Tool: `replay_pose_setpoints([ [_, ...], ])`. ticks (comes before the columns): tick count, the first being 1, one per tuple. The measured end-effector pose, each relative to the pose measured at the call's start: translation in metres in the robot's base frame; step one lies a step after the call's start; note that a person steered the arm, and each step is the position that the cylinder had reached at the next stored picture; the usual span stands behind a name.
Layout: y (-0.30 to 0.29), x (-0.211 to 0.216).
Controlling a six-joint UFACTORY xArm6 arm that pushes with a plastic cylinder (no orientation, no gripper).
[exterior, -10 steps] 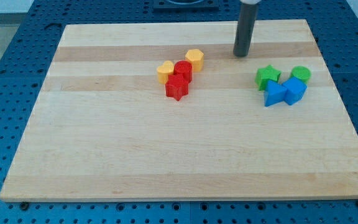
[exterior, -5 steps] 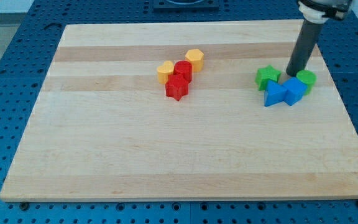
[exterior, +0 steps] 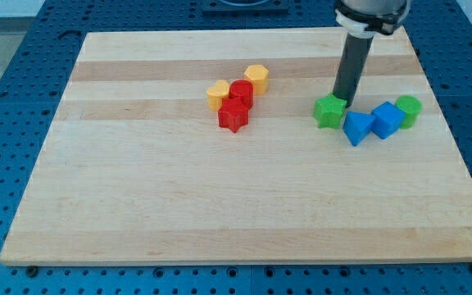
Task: Move green star towards the center of the board
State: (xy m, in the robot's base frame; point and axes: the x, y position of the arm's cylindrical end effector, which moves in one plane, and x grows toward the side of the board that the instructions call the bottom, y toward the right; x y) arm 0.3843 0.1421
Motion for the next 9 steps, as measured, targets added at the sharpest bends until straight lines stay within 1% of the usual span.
replay_pose_setpoints([
  [2, -0.01, 0.027],
  [5, -0.01, 0.056],
  [9, -0.042, 0.062],
])
